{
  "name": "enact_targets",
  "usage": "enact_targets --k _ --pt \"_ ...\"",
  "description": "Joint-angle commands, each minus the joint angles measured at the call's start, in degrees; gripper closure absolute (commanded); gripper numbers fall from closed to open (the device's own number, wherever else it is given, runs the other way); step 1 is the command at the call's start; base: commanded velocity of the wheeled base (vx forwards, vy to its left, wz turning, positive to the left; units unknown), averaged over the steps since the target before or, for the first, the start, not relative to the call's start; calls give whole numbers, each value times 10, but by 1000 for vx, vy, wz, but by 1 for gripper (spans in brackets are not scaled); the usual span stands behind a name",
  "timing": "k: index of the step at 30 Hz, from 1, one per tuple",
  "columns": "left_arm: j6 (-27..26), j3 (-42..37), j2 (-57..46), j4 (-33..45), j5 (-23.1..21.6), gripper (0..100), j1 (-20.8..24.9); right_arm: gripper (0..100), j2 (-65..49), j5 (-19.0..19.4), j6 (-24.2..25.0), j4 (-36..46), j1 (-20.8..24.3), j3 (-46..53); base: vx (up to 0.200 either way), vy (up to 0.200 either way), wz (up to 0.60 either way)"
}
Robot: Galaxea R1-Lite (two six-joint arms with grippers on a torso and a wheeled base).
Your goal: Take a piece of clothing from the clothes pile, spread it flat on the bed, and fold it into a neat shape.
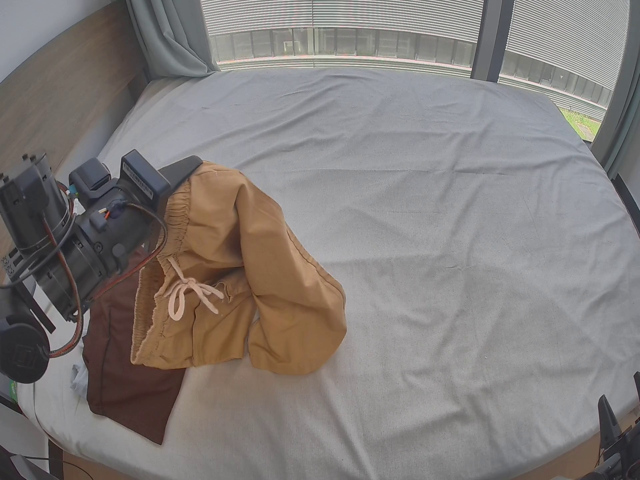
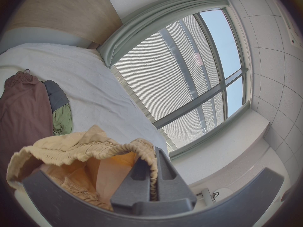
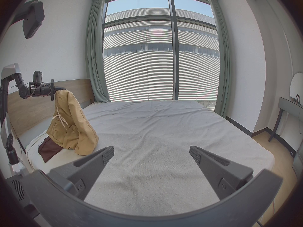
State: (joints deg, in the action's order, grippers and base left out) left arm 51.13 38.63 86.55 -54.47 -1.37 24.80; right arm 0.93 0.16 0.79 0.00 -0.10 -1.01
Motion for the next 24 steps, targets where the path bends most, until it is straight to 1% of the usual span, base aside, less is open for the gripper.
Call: enact_targets --k 1,6,8,9,10,12,15,17,24 --pt "11 23 5 -1 38 100 46 0 -9 0 0 0 0 9 0 0 0" --pt "16 42 8 2 70 100 83 0 -9 0 0 0 0 9 0 0 0" --pt "16 43 9 2 71 100 84 0 -9 0 0 0 0 9 0 0 0" --pt "17 46 10 2 82 100 104 0 -9 0 0 0 0 9 0 0 0" --pt "17 46 12 2 85 100 112 0 -9 0 0 0 0 9 0 0 0" --pt "16 48 18 0 87 100 127 0 -9 0 0 0 0 9 0 0 0" --pt "17 54 22 0 89 100 136 0 -9 0 0 0 0 9 0 0 0" --pt "19 69 36 0 98 100 153 0 -9 0 0 0 0 9 0 0 0" --pt "19 100 63 -1 99 100 198 0 -9 0 0 0 0 9 0 0 0"
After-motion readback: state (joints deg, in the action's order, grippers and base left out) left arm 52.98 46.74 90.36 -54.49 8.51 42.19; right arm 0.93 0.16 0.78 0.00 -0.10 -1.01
